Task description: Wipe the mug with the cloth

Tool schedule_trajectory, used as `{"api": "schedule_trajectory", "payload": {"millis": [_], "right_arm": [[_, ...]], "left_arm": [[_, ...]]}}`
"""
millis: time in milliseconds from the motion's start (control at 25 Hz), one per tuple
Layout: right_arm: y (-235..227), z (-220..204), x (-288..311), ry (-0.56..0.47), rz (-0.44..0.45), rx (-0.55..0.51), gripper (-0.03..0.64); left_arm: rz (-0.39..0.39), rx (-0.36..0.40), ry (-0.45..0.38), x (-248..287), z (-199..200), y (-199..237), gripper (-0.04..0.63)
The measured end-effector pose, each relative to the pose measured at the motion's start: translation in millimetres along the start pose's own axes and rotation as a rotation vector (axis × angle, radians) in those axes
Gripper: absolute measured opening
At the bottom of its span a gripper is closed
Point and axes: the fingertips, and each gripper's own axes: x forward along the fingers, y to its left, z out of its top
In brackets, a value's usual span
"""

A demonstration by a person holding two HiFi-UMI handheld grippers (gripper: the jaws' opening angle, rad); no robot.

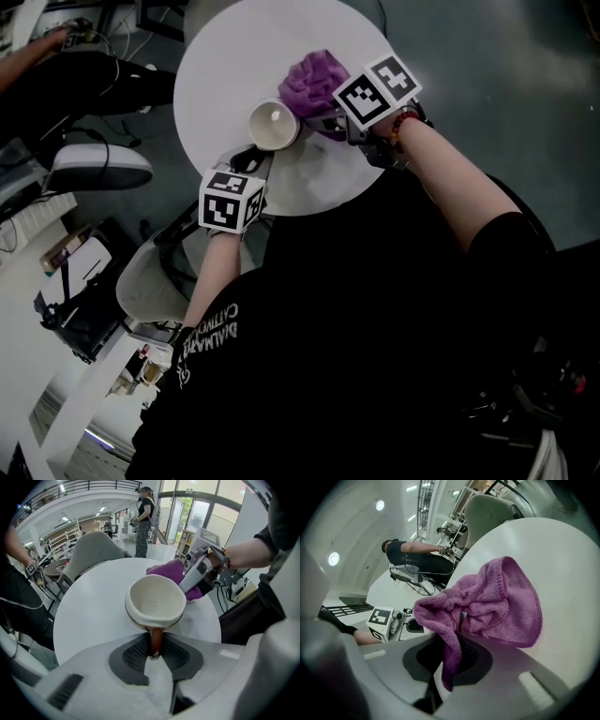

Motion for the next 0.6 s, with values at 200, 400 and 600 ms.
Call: {"api": "schedule_trajectory", "payload": {"millis": [200,400,600], "right_arm": [[-1,-10,8,0.045,-0.024,-0.036,0.029],[8,-22,14,0.061,-0.017,-0.028,0.029],[27,-50,37,0.079,-0.011,-0.015,0.029]], "left_arm": [[0.003,0.013,0.001,3,-2,1,0.058],[0.006,0.024,-0.006,-3,-6,-1,0.057],[0.005,0.034,-0.011,-14,-30,-4,0.055]]}}
